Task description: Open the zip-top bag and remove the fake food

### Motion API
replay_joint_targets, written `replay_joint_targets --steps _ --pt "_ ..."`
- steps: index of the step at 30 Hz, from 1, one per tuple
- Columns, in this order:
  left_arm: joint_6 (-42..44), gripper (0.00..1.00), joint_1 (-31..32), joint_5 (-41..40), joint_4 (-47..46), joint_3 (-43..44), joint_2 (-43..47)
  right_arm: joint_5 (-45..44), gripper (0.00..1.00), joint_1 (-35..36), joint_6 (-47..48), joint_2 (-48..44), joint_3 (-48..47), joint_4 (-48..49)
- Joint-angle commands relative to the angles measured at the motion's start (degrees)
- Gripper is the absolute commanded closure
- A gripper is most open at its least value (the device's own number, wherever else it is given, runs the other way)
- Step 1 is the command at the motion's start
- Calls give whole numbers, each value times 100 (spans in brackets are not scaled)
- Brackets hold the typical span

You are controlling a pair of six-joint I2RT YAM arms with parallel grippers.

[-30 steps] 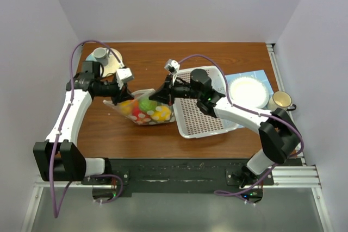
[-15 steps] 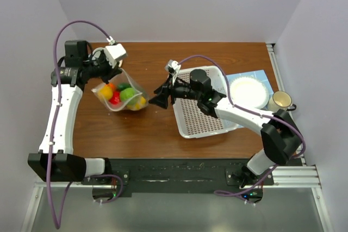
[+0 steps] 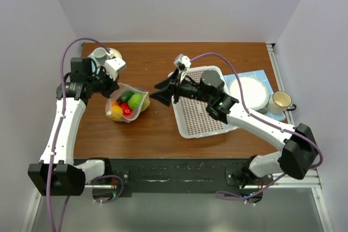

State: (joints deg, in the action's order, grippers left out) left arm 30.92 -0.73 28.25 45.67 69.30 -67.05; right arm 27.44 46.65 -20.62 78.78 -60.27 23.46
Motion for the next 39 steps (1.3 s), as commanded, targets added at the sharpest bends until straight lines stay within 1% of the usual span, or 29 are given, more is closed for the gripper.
replay_joint_targets --steps 1,5,6,8,10,11,12,14,15,16,20,25,27,30,33,36,39 --pt "-384 100 3 65 -348 -452 306 455 44 518 -741 303 270 1283" --pt "-551 100 12 426 -252 -496 385 367 45 854 -821 936 86 1591" --pt "-569 100 20 470 -234 -479 385 324 43 924 -725 1216 -1 1478" --pt "-595 100 20 628 -199 -435 385 218 39 1126 -558 1454 -283 1311" --pt "-622 100 29 786 -199 -417 385 -157 37 1380 -84 1692 -590 802" --pt "-665 100 29 839 -190 -382 377 -369 34 1469 118 1763 -713 583" --pt "-692 100 21 884 -181 -364 376 -536 32 1539 450 1824 -940 154" --pt "-710 100 20 1050 -138 -312 342 -966 30 1689 673 1956 -1100 -78" --pt "-701 100 20 1129 -111 -303 324 -1047 29 1707 761 1974 -1162 -105" --pt "-701 100 160 1234 -94 -294 315 -1170 29 1724 796 2000 -1180 -114" --pt "-640 100 179 1367 -14 -277 289 -1715 25 1724 1077 2123 -1285 -289" --pt "-473 100 179 1499 170 -180 332 -2514 24 1698 1403 2247 -1259 -413" --pt "-429 100 179 1473 258 -127 350 -2734 24 1619 1421 2255 -1146 -352" --pt "-341 100 179 1516 372 -39 359 -2735 24 1496 1351 2299 -1066 -290" --pt "-332 100 179 1631 416 22 368 -2972 24 1469 1376 2387 -1075 -316" --pt "-332 100 179 1780 486 66 350 -3253 24 1469 1403 2431 -1031 -386" --pt "-157 100 179 2017 723 145 306 -3675 23 1461 1429 2405 -865 -404"
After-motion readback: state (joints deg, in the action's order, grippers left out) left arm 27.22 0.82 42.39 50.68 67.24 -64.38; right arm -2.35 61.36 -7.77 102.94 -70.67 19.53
